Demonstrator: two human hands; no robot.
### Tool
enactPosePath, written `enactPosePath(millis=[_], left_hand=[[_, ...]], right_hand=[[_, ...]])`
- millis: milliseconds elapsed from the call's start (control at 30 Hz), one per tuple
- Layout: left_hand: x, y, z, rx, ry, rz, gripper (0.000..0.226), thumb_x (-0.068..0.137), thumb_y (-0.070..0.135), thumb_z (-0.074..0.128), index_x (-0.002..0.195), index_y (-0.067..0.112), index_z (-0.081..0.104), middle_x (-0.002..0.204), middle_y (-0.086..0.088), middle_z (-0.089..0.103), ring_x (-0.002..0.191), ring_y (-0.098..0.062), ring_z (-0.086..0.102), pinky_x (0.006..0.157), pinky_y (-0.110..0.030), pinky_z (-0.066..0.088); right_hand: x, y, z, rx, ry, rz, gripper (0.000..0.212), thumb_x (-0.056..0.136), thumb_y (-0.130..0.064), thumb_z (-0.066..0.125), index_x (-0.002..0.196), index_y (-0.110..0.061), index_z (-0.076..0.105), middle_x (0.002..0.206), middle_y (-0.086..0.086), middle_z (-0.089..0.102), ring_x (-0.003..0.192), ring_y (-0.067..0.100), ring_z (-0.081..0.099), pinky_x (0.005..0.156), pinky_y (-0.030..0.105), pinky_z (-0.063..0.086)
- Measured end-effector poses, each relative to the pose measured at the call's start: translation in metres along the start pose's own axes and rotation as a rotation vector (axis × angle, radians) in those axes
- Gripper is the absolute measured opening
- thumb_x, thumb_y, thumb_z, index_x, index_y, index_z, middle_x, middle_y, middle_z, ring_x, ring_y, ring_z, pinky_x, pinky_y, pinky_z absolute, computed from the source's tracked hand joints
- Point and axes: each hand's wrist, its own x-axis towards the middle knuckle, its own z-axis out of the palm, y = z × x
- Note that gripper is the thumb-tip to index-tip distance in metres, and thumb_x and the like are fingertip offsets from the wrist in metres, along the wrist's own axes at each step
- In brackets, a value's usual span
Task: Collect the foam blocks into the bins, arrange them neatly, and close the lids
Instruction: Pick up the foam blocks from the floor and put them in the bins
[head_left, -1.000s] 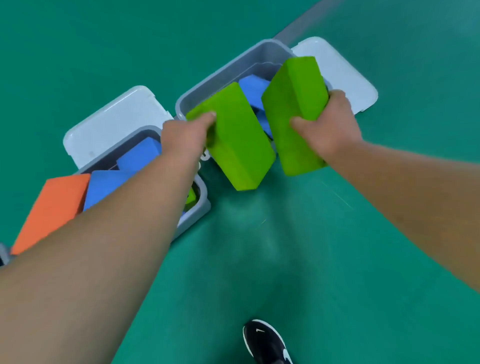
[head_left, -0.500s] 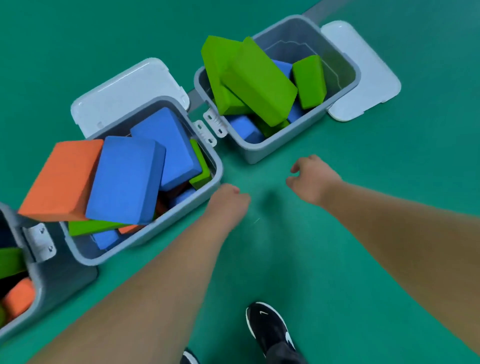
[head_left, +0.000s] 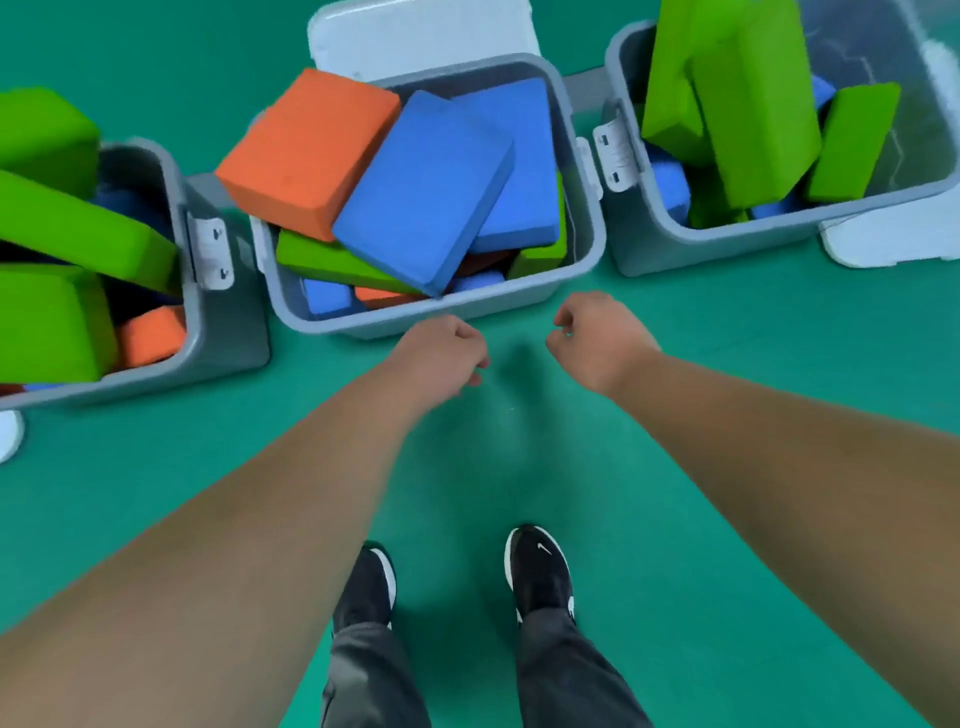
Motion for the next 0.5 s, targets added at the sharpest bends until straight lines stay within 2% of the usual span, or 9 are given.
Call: enactPosePath(millis=[167,267,433,500], left_hand=[[-0.04,-0.118,-0.069,-0.111,0.144,-0.154,0.018,0.078,0.027,0.055,0.083,0.015,0.067,0.09,-0.007,0.08,0.09,-0.036,0.076,0.084,-0.052,0.061],[-0.087,-0.21,-0.094,-0.187,0.215,-0.293,0.024,0.07,0.029,0.052,0.077,0.009,0.065,0.091,-0.013,0.079,0.089,-0.038,0.076,0.073,-0.043,0.058],[-0.156,-0.374,-0.101,-0.207,0.164,-0.481,0.018,0.091,0.009,0.058,0.088,-0.002,0.071,0.093,-0.023,0.077,0.081,-0.035,0.074,0.07,-0.033,0.049],[-0.177,-0.436,-0.101,-0.221,0.159,-0.526,0.014,0.095,0.012,0.059,0.095,0.004,0.071,0.098,-0.018,0.076,0.091,-0.031,0.075,0.079,-0.034,0.057]], right_hand=[[-0.026,-0.1,0.07,-0.15,-0.192,-0.24,0.023,0.093,-0.028,0.061,0.11,-0.017,0.07,0.116,0.009,0.068,0.11,0.029,0.063,0.092,0.032,0.048],[-0.057,-0.164,0.124,-0.236,-0.329,-0.342,0.019,0.091,-0.028,0.06,0.105,-0.02,0.071,0.112,0.006,0.072,0.106,0.029,0.066,0.088,0.033,0.052],[-0.127,-0.246,0.231,-0.361,-0.475,-0.432,0.024,0.092,-0.023,0.053,0.097,-0.012,0.074,0.099,0.012,0.074,0.094,0.035,0.068,0.08,0.043,0.059],[-0.158,-0.266,0.275,-0.414,-0.537,-0.453,0.023,0.094,-0.025,0.052,0.098,-0.013,0.072,0.099,0.01,0.073,0.091,0.034,0.068,0.077,0.04,0.058]])
